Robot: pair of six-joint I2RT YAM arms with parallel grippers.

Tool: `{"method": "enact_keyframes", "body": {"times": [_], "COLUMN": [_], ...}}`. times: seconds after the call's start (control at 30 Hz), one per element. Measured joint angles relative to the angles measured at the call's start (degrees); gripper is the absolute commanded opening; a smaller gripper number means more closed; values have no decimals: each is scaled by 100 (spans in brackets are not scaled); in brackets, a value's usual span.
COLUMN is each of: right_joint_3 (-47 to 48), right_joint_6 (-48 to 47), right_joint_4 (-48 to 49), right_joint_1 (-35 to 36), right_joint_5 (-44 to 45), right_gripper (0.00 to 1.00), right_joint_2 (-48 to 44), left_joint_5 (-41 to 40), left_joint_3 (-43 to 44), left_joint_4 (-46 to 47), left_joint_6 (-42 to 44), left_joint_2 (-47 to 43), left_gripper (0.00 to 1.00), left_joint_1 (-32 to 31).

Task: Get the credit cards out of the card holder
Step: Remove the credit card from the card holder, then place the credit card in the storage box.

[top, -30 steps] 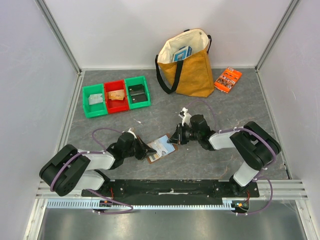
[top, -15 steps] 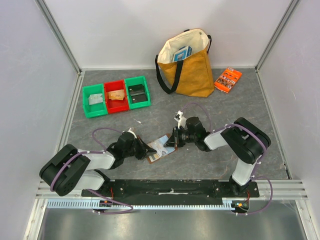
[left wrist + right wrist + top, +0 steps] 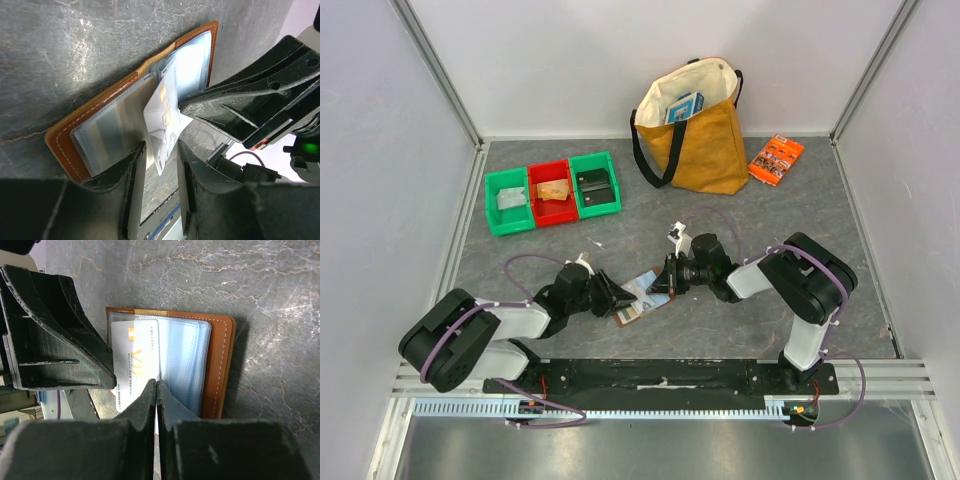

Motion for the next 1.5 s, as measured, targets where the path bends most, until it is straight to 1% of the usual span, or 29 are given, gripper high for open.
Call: {"method": "enact_keyframes", "body": {"times": [0.07,0.17,0.3,0.47,0.57,0.73,0.93,1.1,1.23,1.33,1.47,1.5], "right_joint_3": [0,0,0,0,-2,-26,-122,-411,-710,-896,-1067,-1110], "right_joint_6": [0,2,0,2,11,59,92,133,343,586,975,1086], "right_joint_4": [-2,-2,-4,-13,-17,-9,-11,-81,-9,168,461,555], "right_joint_1": [0,0,0,-37,-55,-114,-188,-229,-243,-225,-55,2], "right_joint_5": [0,0,2,0,-4,-20,46,400,721,1003,1423,1495], "right_gripper": [5,4,4,4,4,4,5,15,38,54,69,71], "right_joint_2": [0,0,0,0,0,-7,-129,-586,-1357,-2022,-2776,-2883], "left_joint_5": [-37,-122,-236,-245,-260,-396,-634,-831,-1032,-1191,-1399,-1434], "left_joint_3": [0,0,0,-2,-31,-273,-400,-459,-529,-529,-514,-501], "left_joint_4": [11,17,0,35,2,-382,-1250,-1954,-2337,-2465,-2483,-2474], "left_joint_6": [0,2,0,-7,-31,-92,-114,-116,-160,-214,-278,-284], "left_joint_2": [0,2,11,-26,-205,-881,-2015,-3003,-3901,-4398,-4828,-4843], "left_gripper": [32,20,2,2,2,2,2,2,2,2,2,2], "left_joint_1": [0,0,0,0,0,0,2,0,0,0,0,2]}}
